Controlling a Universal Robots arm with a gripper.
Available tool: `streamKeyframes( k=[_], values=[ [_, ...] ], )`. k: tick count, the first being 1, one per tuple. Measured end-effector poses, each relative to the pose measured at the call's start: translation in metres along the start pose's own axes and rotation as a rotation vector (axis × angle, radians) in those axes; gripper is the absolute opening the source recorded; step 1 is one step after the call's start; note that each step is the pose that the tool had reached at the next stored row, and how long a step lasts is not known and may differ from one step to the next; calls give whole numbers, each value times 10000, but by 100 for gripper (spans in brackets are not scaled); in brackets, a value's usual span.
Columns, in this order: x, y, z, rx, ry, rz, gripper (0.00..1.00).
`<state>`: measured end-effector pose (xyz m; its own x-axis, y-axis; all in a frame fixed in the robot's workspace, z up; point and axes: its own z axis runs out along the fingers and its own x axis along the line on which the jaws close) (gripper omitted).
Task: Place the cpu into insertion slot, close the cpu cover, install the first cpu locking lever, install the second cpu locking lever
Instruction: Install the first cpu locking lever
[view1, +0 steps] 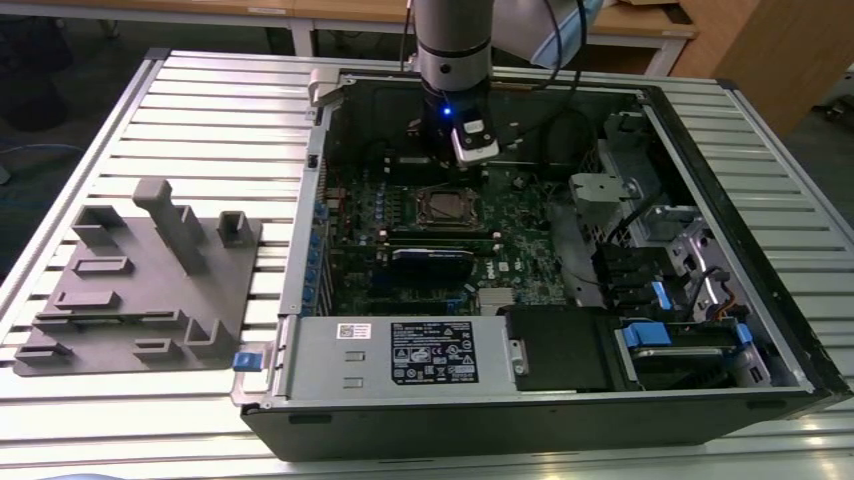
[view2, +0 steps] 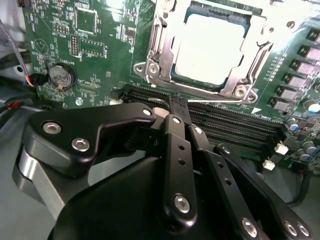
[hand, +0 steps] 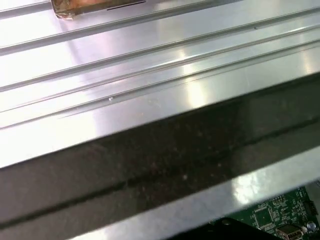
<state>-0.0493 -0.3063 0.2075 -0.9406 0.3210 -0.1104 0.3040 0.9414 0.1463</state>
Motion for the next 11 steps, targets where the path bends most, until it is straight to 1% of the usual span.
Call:
streamKeyframes(
  k=[1, 3, 5, 9, 11],
  values=[
    [1, 0, 0, -39, 12, 7, 11],
    [3, -1, -1, -91, 26, 15, 11],
    [6, -1, 0, -108, 23, 15, 11],
    [23, -9, 16, -134, -53, 7, 11],
    [38, -15, 22, -143, -76, 4, 11]
  ],
)
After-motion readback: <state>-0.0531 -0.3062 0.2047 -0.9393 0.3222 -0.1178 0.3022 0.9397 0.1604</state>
